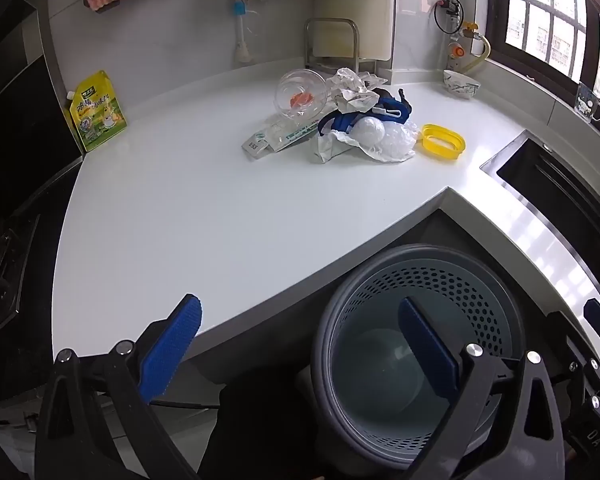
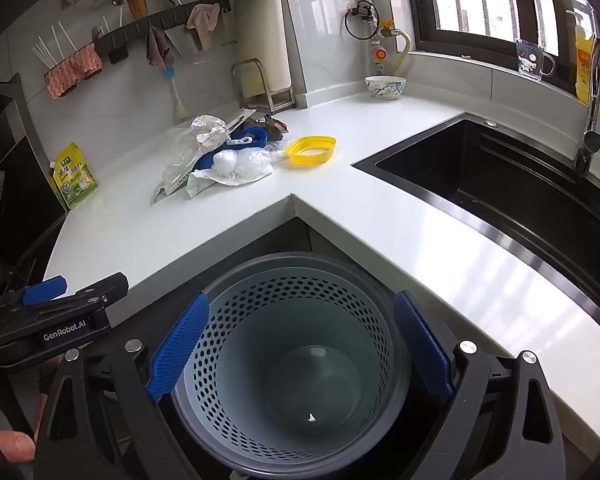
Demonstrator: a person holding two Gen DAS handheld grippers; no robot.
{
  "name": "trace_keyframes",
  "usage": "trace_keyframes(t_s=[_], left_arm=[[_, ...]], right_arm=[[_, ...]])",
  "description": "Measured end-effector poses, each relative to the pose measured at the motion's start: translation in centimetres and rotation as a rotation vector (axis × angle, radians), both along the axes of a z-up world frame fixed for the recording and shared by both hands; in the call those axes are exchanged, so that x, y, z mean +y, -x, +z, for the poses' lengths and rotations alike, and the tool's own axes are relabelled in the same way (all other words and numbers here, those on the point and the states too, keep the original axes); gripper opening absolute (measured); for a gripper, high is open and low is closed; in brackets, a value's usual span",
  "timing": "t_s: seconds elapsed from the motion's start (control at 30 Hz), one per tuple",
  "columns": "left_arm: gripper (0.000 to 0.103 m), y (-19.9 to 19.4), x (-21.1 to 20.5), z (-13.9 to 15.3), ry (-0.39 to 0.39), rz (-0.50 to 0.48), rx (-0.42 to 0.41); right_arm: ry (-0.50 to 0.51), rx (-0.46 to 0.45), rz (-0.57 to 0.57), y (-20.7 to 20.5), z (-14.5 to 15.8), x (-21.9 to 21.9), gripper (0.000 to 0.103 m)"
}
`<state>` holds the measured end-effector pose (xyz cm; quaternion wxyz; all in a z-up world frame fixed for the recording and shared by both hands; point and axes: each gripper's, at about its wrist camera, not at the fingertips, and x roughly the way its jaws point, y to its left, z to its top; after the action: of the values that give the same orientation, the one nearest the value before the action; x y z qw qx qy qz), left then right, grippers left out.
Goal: Collect trash
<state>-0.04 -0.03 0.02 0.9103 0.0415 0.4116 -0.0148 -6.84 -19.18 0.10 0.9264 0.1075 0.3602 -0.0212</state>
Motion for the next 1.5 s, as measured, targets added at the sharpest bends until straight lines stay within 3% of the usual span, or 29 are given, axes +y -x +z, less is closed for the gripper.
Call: trace_keyframes(t_s=[1.5], left_arm=[[0.097, 0.7, -0.8, 0.0, 0.009, -0.022, -0.004]], right_arm=[[-0.009, -0.015, -0.004, 0.1, 0.5, -0.3, 0.089]])
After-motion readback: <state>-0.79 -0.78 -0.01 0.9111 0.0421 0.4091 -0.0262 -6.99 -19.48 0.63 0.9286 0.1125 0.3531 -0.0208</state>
